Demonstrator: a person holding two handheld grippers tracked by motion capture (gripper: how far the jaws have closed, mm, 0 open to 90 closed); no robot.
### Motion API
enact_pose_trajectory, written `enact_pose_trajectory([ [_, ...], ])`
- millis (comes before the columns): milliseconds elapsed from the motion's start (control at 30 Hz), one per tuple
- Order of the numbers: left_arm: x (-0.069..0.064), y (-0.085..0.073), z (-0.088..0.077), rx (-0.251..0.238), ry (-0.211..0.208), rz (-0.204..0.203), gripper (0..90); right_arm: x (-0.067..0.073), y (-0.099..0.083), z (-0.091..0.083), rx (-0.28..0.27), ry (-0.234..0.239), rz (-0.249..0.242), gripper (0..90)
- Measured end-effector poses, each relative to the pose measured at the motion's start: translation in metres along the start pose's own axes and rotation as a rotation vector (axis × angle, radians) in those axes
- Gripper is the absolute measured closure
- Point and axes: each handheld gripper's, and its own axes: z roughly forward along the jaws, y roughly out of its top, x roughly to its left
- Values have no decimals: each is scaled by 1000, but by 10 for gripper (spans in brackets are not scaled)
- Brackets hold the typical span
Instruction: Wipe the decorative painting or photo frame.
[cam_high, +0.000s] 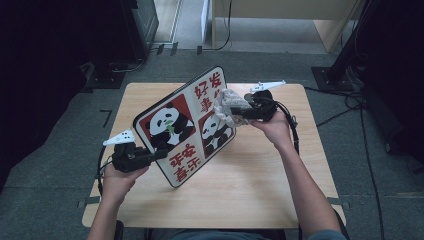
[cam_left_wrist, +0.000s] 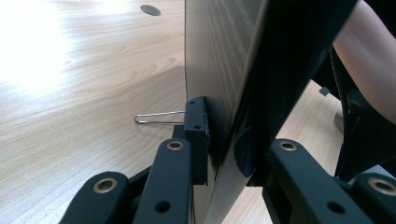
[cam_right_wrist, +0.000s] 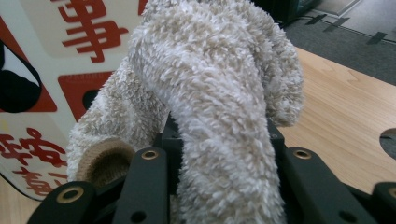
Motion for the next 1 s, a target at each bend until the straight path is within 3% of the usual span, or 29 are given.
enact_pose_trajectory([
  [100, 0, 0, 0, 0, 1, 0, 776, -1, -6, 1, 0, -10, -10, 656],
  [433, 0, -1, 0, -5, -3, -3, 772, -5, -19, 6, 30, -12, 20, 656],
  [667, -2, -1, 0, -4, 1, -1, 772, -11, -35, 10, 57, -14, 8, 656],
  [1000, -2, -1, 1, -6, 1, -4, 768, -18, -55, 16, 87, -5, 53, 656],
])
